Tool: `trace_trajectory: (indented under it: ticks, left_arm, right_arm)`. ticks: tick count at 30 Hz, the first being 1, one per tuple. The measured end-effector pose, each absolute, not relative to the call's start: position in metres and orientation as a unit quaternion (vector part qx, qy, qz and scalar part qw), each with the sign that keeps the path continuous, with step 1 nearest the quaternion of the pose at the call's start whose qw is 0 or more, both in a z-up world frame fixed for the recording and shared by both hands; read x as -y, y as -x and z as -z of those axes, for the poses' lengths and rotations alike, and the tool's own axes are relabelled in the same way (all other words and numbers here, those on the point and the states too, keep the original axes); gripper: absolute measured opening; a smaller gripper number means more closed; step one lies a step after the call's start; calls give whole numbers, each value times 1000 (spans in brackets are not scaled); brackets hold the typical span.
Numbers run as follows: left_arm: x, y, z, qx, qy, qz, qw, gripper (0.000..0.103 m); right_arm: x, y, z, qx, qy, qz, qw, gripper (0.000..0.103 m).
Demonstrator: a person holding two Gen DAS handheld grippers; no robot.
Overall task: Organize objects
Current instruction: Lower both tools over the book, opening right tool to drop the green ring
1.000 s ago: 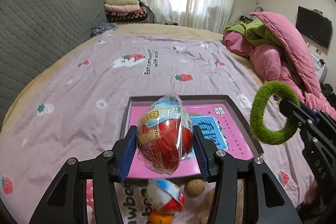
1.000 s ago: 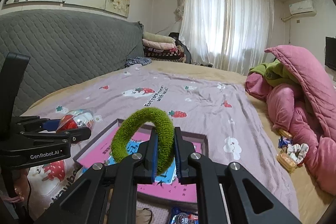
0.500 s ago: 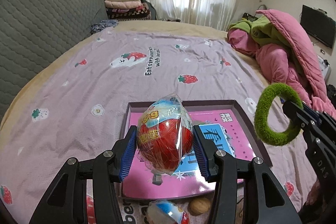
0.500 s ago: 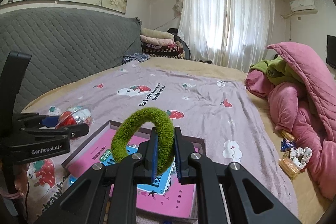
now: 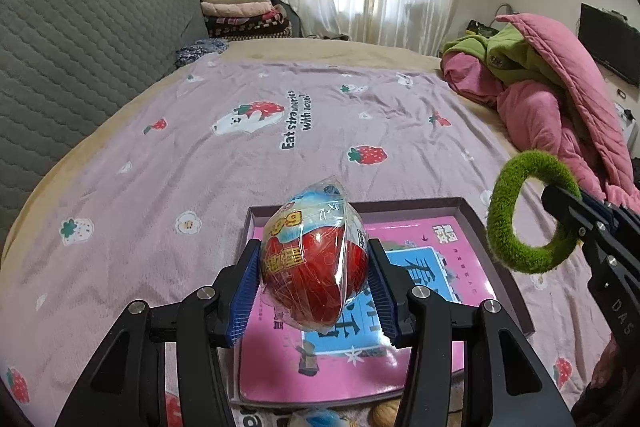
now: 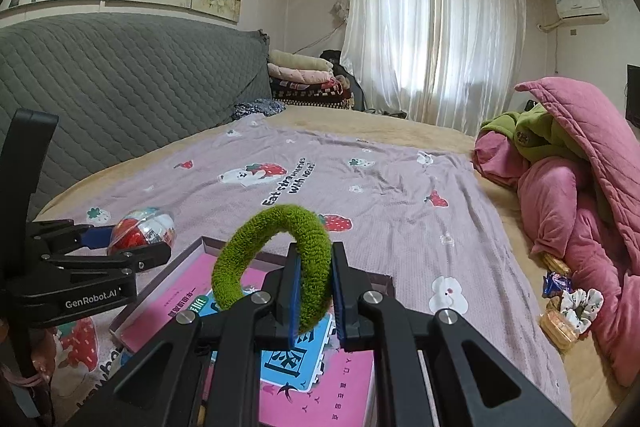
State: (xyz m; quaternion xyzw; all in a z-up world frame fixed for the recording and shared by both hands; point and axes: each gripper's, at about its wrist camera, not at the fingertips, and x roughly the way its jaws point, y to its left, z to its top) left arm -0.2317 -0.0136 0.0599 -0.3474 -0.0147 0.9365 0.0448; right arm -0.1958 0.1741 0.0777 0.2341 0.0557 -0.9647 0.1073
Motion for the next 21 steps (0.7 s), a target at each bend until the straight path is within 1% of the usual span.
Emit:
trace_trajectory:
  ticks: [8, 12, 21]
  left_arm:
    - [13, 248, -52, 7, 355, -934, 40, 52]
    - [11, 258, -40, 1, 369, -929, 40, 52]
    - [13, 272, -16, 6, 396, -918, 40, 52]
  right_arm:
    - [-175, 210, -70, -57, -245, 962, 109, 14]
    - [-176, 217, -65, -59, -248, 961, 108, 14]
    - [-186, 245, -28, -38, -306, 945, 109, 14]
